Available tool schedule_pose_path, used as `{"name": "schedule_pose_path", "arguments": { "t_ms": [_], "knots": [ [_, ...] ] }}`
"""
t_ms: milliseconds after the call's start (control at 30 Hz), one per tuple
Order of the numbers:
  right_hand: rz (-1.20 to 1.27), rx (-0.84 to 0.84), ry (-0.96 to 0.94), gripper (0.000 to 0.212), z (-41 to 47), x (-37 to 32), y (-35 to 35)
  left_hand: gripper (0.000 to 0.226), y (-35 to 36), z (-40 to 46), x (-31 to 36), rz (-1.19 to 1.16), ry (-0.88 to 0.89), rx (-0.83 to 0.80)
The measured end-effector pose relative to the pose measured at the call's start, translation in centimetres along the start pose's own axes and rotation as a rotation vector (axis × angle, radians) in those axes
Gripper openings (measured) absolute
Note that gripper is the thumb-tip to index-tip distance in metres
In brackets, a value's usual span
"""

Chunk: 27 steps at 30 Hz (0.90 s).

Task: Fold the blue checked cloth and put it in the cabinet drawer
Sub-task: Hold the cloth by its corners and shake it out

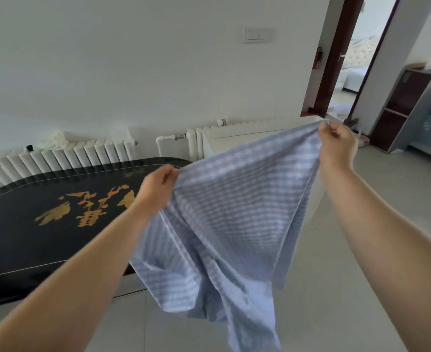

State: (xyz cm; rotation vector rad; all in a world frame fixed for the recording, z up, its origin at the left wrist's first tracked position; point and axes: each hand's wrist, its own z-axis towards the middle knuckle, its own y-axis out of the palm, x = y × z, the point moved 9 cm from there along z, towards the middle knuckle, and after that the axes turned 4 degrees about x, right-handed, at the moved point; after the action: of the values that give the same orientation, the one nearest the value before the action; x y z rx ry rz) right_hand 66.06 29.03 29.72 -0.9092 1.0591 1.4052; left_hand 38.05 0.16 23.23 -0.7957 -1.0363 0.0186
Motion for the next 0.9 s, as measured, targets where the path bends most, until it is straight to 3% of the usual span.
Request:
{"name": "schedule_pose_path", "arguments": {
  "t_ms": [100, 200, 433, 500, 600, 767, 900],
  "knots": [
    [0.004, 0.017, 0.112, 0.028, 0.6, 2.6, -1.5, 0.024, -2.2, 1.4, 4.3, 0.276, 0.295, -0.019],
    [0.058, 0.025, 0.201, 0.029, 0.9, 3.6, -2.1, 0.010, -1.6, 1.2, 6.3, 0.396, 0.446, -0.090],
    [0.070, -0.050, 0.073, 0.023, 0.7, 0.1, 0.5, 0.039, -3.0, 3.2, 2.6, 0.565, 0.230, -0.055],
    [-0.034, -0.110, 0.080, 0.020, 0.7, 0.8, 1.6, 0.034, -4.5, 2.9, 3.5, 0.595, 0.264, 0.038],
    [-0.097, -0.177, 0.252, 0.024, 0.3, 4.7, 2.0, 0.025, -6.6, 2.2, 6.6, 0.574, 0.404, 0.145],
    [0.011, -0.087, 0.247, 0.023, -0.1, 5.4, 1.4, 0.022, -4.5, 2.4, 5.2, 0.655, 0.399, -0.095],
    [-0.032, -0.086, 0.129, 0.014, 0.0, 4.6, 2.2, 0.028, -3.6, 1.9, 2.2, 0.551, 0.351, -0.085]
  ]
}}
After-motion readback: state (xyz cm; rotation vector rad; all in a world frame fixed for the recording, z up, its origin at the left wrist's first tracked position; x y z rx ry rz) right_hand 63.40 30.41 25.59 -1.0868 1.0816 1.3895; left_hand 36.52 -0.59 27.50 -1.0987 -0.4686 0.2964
